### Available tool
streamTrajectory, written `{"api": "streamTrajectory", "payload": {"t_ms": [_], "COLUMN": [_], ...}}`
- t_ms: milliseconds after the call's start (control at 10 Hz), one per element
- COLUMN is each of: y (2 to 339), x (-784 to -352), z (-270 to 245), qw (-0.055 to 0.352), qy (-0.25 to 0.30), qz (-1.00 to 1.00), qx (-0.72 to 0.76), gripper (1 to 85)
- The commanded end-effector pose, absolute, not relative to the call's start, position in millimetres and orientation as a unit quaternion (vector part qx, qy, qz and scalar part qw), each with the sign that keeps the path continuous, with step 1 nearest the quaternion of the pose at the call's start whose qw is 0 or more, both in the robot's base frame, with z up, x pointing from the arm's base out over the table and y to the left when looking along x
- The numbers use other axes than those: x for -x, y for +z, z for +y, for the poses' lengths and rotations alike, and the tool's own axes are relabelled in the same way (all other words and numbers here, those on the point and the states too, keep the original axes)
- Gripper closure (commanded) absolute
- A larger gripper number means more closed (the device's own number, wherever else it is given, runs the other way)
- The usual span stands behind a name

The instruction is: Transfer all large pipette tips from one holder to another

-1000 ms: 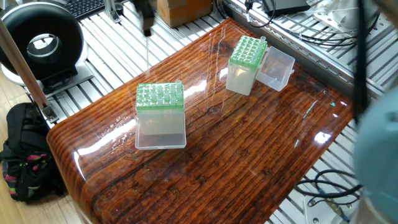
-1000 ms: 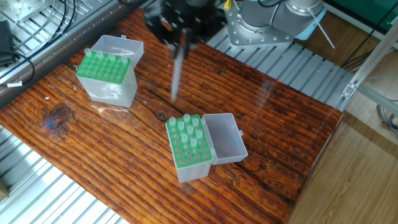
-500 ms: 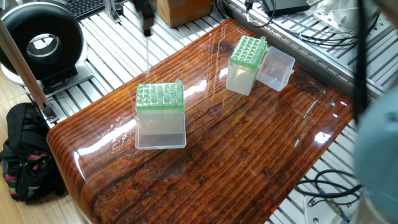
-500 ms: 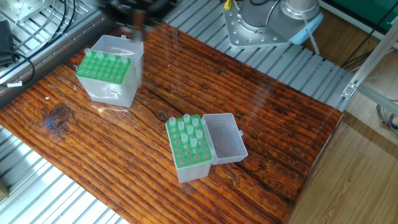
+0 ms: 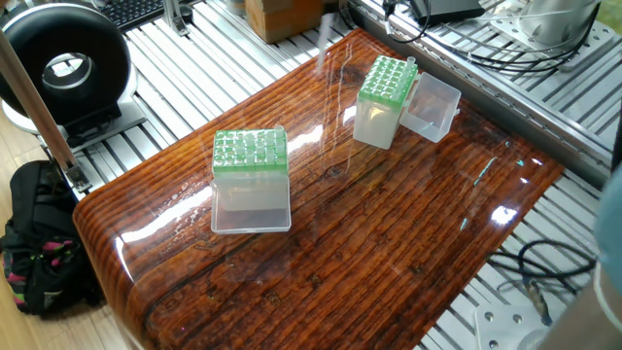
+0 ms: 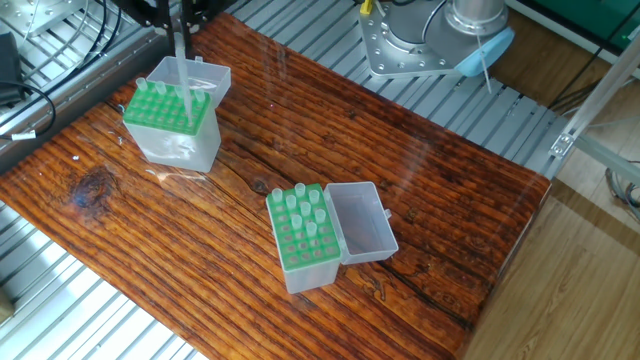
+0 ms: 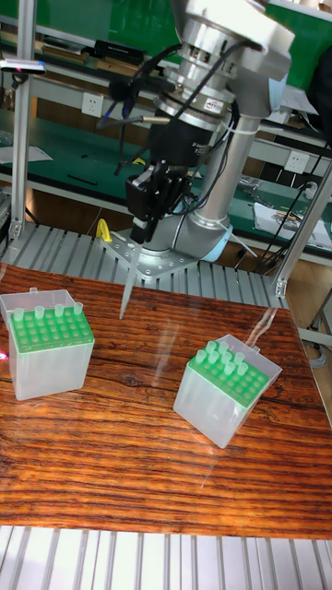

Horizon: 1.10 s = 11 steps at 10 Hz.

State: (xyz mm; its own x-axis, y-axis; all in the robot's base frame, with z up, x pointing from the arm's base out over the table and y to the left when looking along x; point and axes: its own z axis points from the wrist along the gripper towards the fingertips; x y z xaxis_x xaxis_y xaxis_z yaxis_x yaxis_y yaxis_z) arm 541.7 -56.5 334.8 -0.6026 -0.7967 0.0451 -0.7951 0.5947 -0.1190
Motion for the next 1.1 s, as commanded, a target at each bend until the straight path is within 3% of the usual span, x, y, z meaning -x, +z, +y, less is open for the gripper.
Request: {"api": "streamTrajectory", "payload": {"t_ms": [0,200,400,700,1000], "y": [329,324,335,343,324], "x": [-539,-508,-501,-517,-523], "z": [-27,13,-17,-82,-131], "qw": [0.028,0.025,0.010,0.011,0.023], "qy": [-0.038,-0.031,-0.068,-0.082,-0.075], "qz": [0.920,0.944,0.939,0.914,0.890], "qx": [0.389,0.328,0.336,0.397,0.448], "gripper": [66.7,67.3,70.0,69.3,69.0]}}
